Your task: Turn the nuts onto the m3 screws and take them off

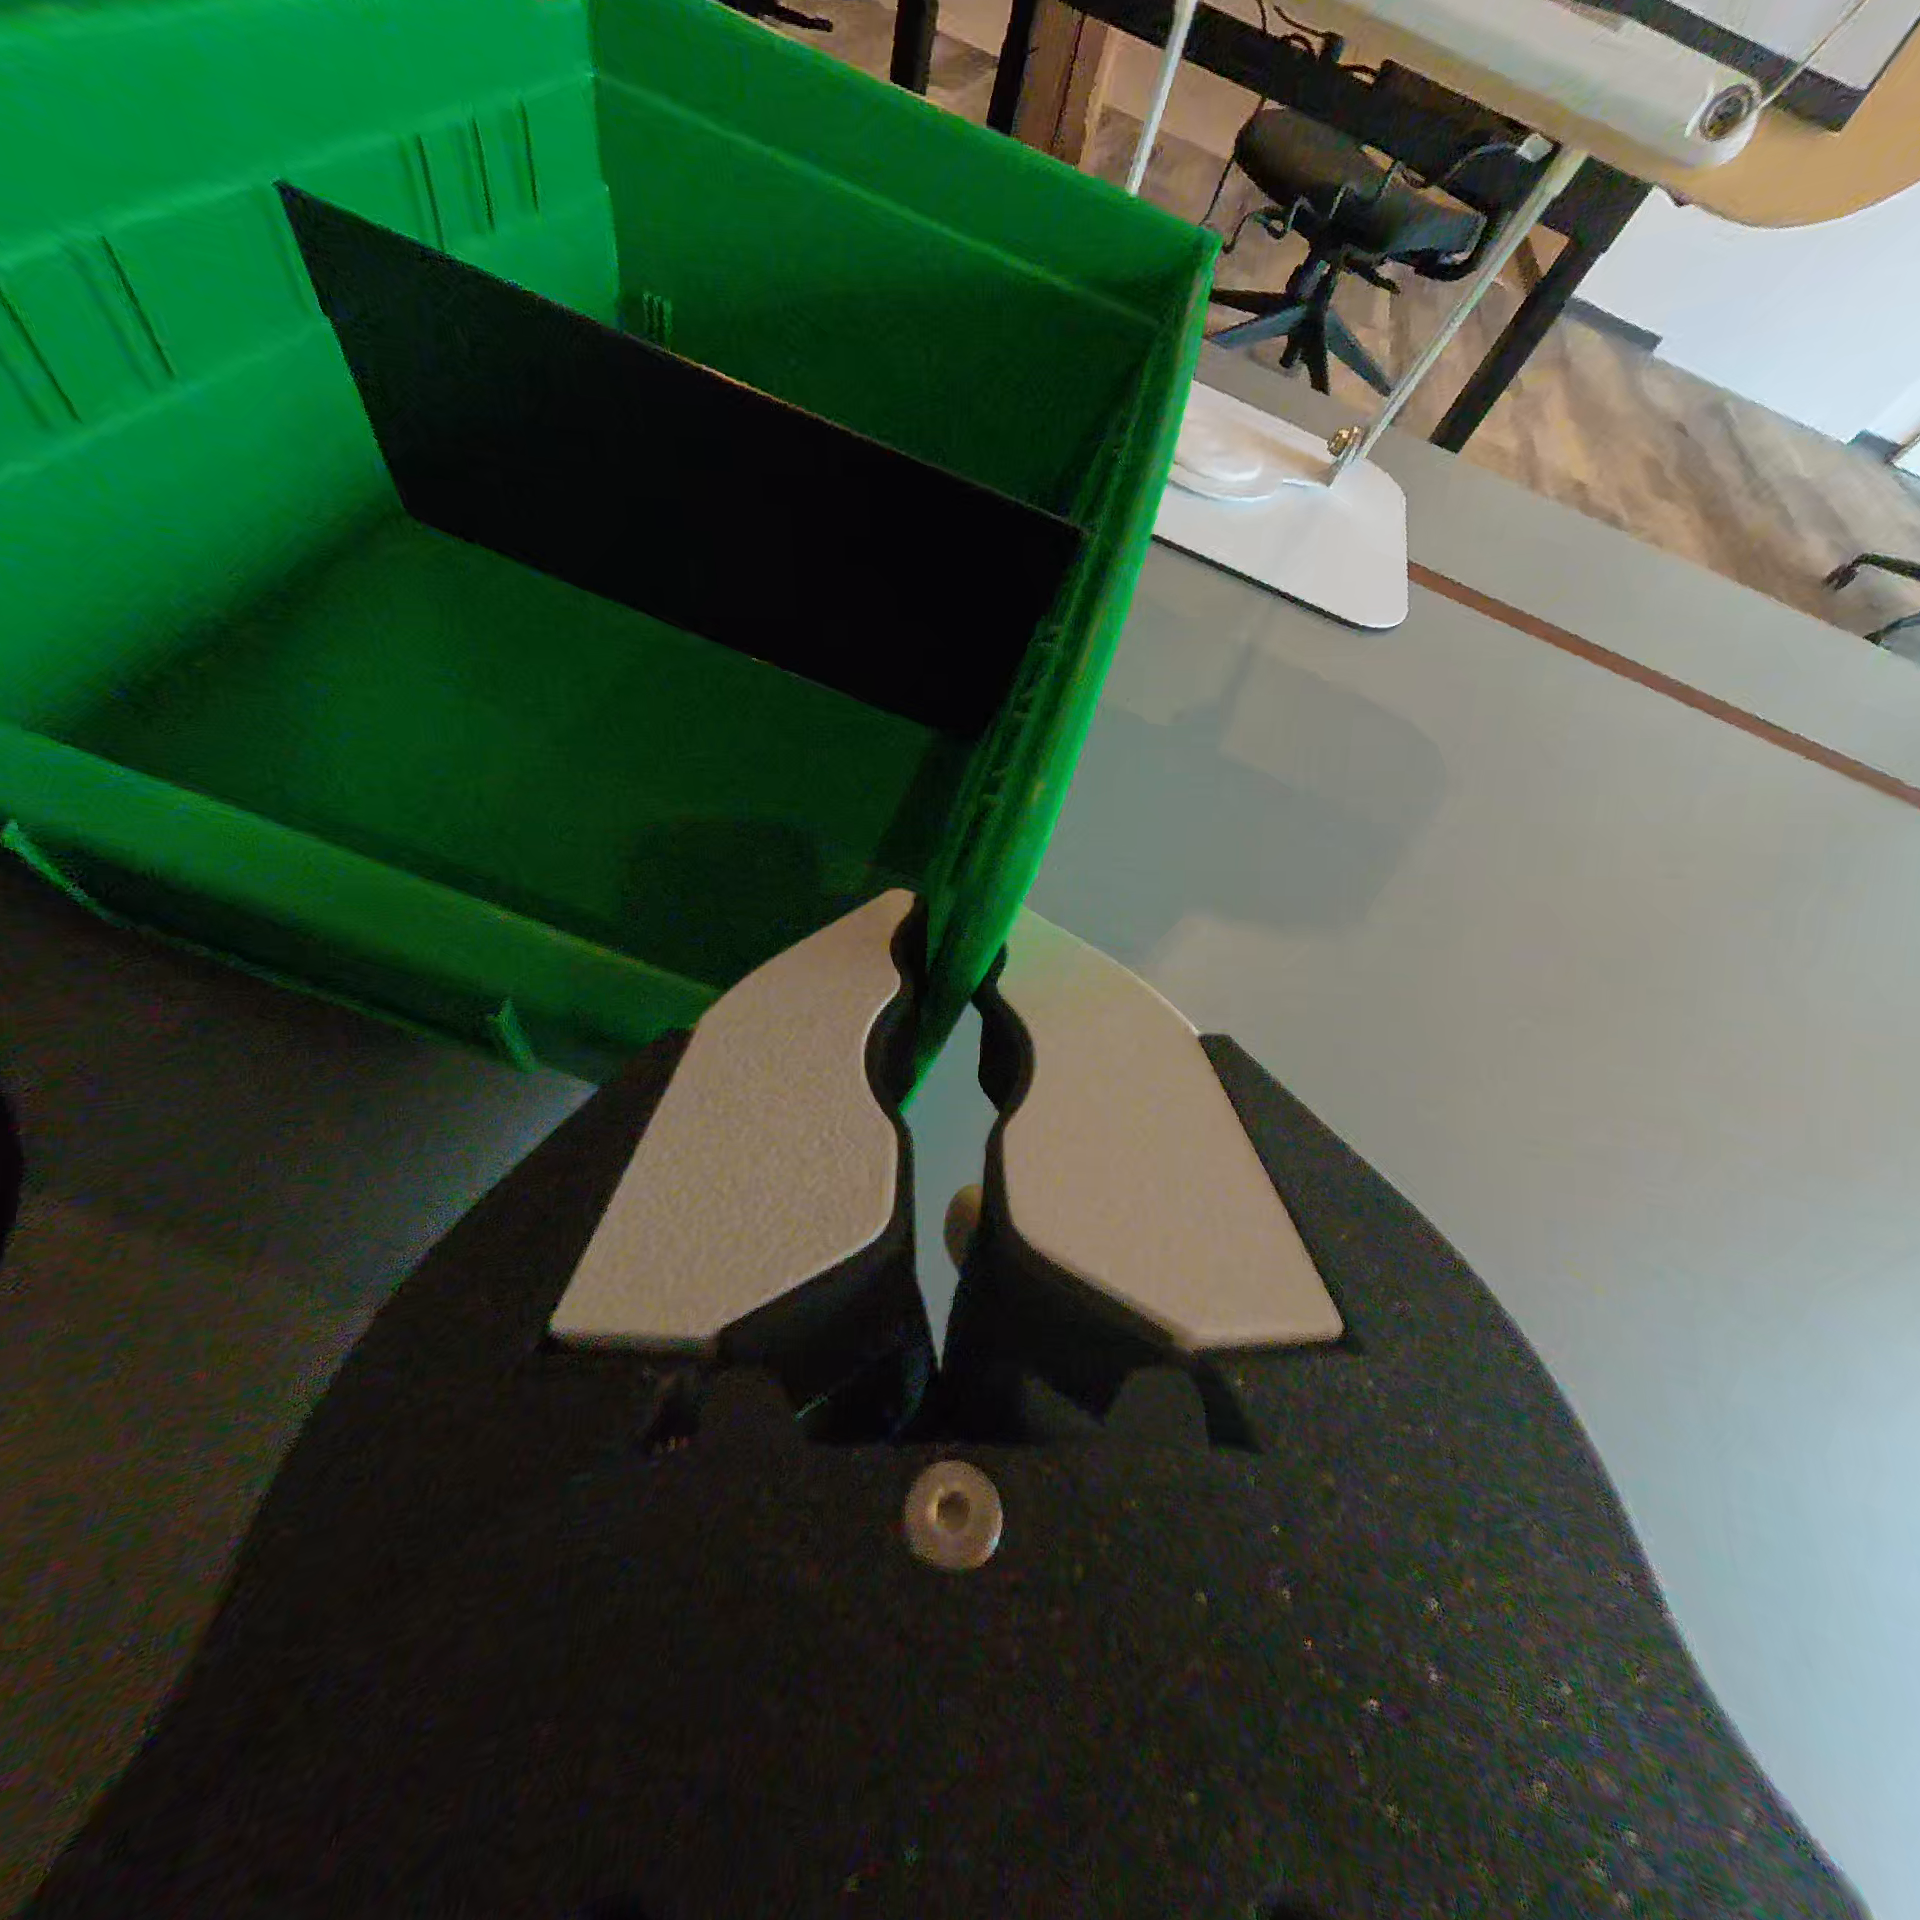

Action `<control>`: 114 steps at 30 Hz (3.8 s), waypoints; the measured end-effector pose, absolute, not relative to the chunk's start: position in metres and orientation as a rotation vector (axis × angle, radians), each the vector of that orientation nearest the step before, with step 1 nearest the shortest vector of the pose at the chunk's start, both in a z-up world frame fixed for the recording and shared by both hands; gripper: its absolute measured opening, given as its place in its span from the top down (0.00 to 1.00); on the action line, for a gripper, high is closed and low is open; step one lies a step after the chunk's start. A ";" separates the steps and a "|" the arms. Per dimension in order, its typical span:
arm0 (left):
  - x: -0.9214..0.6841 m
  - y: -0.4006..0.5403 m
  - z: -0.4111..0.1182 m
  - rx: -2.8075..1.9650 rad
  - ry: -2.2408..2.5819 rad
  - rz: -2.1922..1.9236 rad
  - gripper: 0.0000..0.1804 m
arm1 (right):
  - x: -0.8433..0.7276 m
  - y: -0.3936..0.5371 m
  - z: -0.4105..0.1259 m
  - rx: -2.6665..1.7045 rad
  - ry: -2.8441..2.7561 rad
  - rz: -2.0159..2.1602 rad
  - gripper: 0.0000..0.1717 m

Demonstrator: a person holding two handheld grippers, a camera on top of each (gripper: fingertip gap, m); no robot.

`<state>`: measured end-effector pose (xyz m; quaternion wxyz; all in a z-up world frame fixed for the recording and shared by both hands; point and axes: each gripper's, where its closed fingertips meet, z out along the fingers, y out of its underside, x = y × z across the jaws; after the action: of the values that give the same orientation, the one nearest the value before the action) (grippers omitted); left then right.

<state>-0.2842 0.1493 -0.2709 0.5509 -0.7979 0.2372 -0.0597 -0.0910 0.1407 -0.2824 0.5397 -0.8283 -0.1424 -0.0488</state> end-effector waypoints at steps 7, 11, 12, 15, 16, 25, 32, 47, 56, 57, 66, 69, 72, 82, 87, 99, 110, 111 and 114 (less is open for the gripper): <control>-0.261 0.134 -0.241 -1.729 0.576 -0.127 0.96 | -0.070 0.129 -0.255 -1.882 -0.339 -0.108 0.98; -0.234 0.124 -0.214 -1.630 0.605 -0.103 0.96 | -0.045 0.119 -0.241 -1.837 -0.356 -0.122 0.98; -0.226 0.122 -0.209 -1.607 0.617 -0.096 0.96 | -0.037 0.116 -0.238 -1.824 -0.362 -0.132 0.97; -0.195 0.115 -0.194 -1.540 0.646 -0.102 0.96 | -0.007 0.108 -0.225 -1.781 -0.360 -0.164 0.97; -0.184 0.113 -0.190 -1.522 0.656 -0.107 0.96 | 0.004 0.105 -0.221 -1.770 -0.354 -0.175 0.97; -0.071 0.098 -0.178 -1.413 0.742 -0.179 0.95 | 0.117 0.073 -0.198 -1.695 -0.312 -0.321 0.97; -0.004 0.095 -0.183 -1.386 0.740 -0.195 0.95 | 0.183 0.063 -0.202 -1.675 -0.259 -0.369 0.97; 0.094 0.098 -0.224 -1.391 0.831 -0.223 0.94 | 0.282 0.067 -0.228 -1.676 -0.214 -0.433 0.98; 0.121 0.091 -0.246 -1.390 0.920 -0.214 0.92 | 0.310 0.059 -0.250 -1.712 -0.158 -0.414 0.98; 0.122 0.089 -0.248 -1.394 0.936 -0.211 0.91 | 0.311 0.059 -0.252 -1.719 -0.152 -0.413 0.98; 0.136 0.075 -0.271 -1.408 1.137 -0.190 0.85 | 0.327 0.056 -0.275 -1.799 -0.068 -0.368 0.96; 0.138 0.073 -0.276 -1.409 1.173 -0.180 0.84 | 0.329 0.053 -0.283 -1.839 -0.080 -0.392 0.95; 0.138 0.073 -0.276 -1.420 1.177 -0.186 0.83 | 0.329 0.051 -0.285 -1.856 -0.095 -0.408 0.95; 0.122 0.069 -0.261 -1.387 1.174 -0.209 0.57 | 0.336 0.036 -0.272 -1.844 0.022 -0.301 0.75; 0.085 0.070 -0.219 -1.362 1.131 -0.344 0.63 | 0.322 0.019 -0.238 -1.802 0.022 -0.280 0.67; -0.103 0.133 -0.117 -1.515 0.913 -0.398 0.70 | 0.152 0.066 -0.118 -1.623 -0.327 -0.067 0.74; -0.277 0.191 -0.101 -1.790 0.684 -0.277 0.72 | 0.013 0.159 -0.063 -1.654 -0.558 0.088 0.74; -0.288 0.196 -0.100 -1.805 0.657 -0.273 0.72 | 0.007 0.167 -0.063 -1.676 -0.567 0.091 0.74; -0.316 0.211 -0.102 -1.850 0.587 -0.253 0.72 | -0.005 0.190 -0.068 -1.748 -0.589 0.105 0.74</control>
<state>-0.3163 0.2105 -0.1025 0.5579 -0.7844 0.2490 -0.1072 -0.0049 0.1896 -0.0680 0.6029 -0.7549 -0.2542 0.0454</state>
